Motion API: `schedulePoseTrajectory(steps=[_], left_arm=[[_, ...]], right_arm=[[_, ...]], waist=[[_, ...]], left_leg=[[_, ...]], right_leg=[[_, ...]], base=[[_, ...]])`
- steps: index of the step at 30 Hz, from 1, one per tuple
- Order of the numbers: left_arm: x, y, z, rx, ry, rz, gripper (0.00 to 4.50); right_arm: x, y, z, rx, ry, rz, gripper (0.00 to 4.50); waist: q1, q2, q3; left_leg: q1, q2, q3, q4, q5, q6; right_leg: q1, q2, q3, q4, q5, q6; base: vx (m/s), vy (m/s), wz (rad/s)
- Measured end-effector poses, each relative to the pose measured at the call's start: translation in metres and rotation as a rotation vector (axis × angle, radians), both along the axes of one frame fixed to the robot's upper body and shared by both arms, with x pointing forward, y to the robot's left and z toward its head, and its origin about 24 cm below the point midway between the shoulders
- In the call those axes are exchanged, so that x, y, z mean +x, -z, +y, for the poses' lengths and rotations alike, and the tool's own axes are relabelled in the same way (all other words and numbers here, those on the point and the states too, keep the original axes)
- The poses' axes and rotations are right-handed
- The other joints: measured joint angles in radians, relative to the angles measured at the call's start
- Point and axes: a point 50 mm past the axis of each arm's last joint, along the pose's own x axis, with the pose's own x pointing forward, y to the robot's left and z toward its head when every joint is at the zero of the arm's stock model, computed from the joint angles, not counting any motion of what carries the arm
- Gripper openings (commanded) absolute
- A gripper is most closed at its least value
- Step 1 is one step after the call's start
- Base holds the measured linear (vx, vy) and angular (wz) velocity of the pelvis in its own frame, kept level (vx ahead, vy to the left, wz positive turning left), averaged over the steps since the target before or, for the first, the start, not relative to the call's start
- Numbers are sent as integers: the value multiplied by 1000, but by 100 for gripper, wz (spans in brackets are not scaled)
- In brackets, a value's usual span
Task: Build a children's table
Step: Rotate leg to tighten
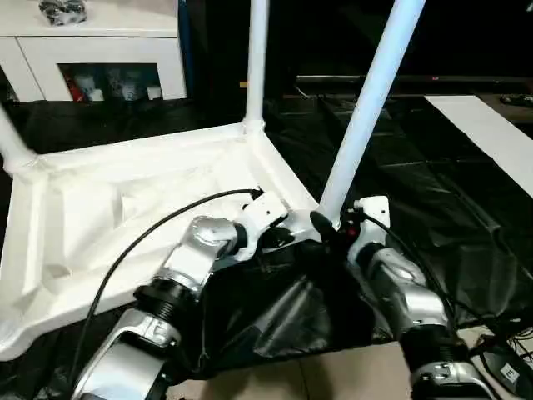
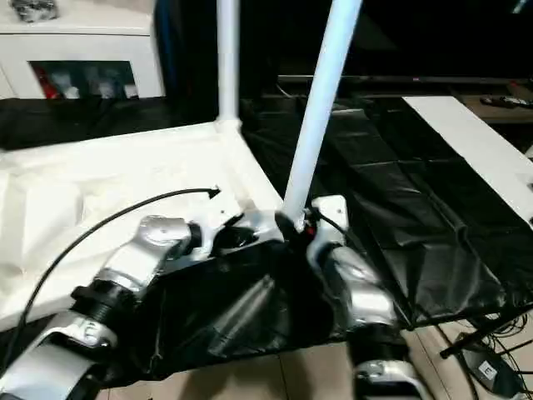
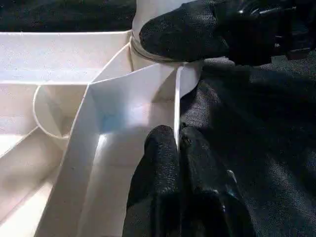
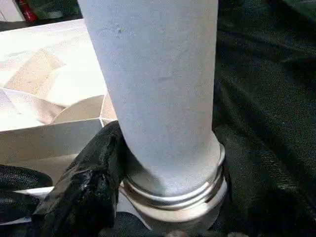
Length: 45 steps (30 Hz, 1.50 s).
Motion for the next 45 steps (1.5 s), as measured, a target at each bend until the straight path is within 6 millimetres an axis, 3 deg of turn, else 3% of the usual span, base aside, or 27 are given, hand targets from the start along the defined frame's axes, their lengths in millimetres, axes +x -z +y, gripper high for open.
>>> schedulePoseTrajectory(steps=[3,6,13,17,24,27,30,40,45], left_arm=[[0,-1,1,0,6,-3,0],[-1,-4,6,-2,35,0,0],[-5,-11,21,-15,170,23,0],[-10,-11,27,-22,253,50,0],[-15,-13,40,-7,355,90,0],[-16,-13,42,-2,394,97,0],[-17,-14,46,5,418,108,0],[-16,-12,46,-3,395,115,0],[-10,-8,38,-20,261,94,0]], right_arm=[[-1,0,1,0,-5,-18,341],[-3,-2,-5,-18,-89,-38,379],[-6,-10,-20,-92,-317,-77,381],[-11,-12,-29,-127,-451,-66,381],[-19,-20,-32,-137,-718,-21,326],[-19,-23,-34,-147,-790,-1,289],[-21,-23,-31,-144,-840,8,280],[-22,-19,-26,-105,-816,21,259],[-18,-10,-23,-44,-564,1,252]], waist=[[0,0,1],[-2,-1,1],[5,1,2],[17,0,3],[22,-3,5],[24,-4,5],[25,-5,5],[27,-6,6],[23,-7,6]], left_leg=[[0,0,0,0,0,0],[-2,0,0,0,0,0],[-13,1,3,-2,3,6],[-18,1,3,2,3,8],[-17,2,3,7,2,7],[-18,2,3,8,2,7],[-18,3,3,9,2,7],[-17,3,2,14,0,4],[-14,3,2,18,-1,2]], right_leg=[[-1,0,0,0,0,0],[-6,0,0,0,1,-1],[-17,2,-1,1,0,0],[-20,1,-2,1,-1,0],[-19,1,-2,6,0,0],[-19,0,-2,7,0,-1],[-19,0,-2,8,0,-1],[-18,0,-2,13,0,-1],[-15,-1,0,16,3,-5]], base=[[0,0,0],[0,0,0],[0,0,0],[0,0,0],[0,0,0],[0,0,0],[0,0,0],[0,0,0],[0,0,0]])
